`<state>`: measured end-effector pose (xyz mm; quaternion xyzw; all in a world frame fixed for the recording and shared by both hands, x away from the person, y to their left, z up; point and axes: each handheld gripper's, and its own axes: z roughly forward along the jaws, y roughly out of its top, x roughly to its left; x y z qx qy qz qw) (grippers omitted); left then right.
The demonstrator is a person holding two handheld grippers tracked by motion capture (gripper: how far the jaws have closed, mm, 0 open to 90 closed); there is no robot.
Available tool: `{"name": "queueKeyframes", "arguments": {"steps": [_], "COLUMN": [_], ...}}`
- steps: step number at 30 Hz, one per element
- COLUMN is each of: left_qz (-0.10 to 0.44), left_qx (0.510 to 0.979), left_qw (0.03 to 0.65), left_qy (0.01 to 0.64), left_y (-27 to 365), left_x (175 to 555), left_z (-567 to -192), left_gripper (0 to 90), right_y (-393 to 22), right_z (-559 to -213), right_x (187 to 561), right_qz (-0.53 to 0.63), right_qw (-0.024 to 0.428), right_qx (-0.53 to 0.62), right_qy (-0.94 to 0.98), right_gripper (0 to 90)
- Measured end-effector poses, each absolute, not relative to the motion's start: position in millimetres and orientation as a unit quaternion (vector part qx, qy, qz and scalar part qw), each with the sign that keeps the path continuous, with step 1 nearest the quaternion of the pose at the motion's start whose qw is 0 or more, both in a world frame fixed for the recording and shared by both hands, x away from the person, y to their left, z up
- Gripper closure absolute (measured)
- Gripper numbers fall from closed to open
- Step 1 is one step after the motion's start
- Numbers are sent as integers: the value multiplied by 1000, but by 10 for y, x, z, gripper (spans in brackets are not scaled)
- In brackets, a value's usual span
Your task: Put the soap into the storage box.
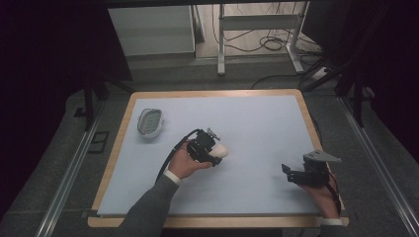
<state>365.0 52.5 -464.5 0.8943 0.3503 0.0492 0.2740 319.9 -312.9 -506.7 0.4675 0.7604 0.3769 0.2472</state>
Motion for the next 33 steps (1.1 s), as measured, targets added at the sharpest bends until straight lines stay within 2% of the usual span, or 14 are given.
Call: {"name": "queueKeyframes", "arguments": {"steps": [33], "left_qz": [67], "left_qx": [872], "left_qw": [292], "left_qy": [387], "left_y": [1000], "left_x": [3765], "left_z": [-4460], "left_gripper": [496], "right_y": [-3130], "right_z": [-5071], "right_x": [3200], "right_qz": [375], "right_qw": [248], "right_qx": [469], "right_qy": [760], "right_gripper": [94]}}
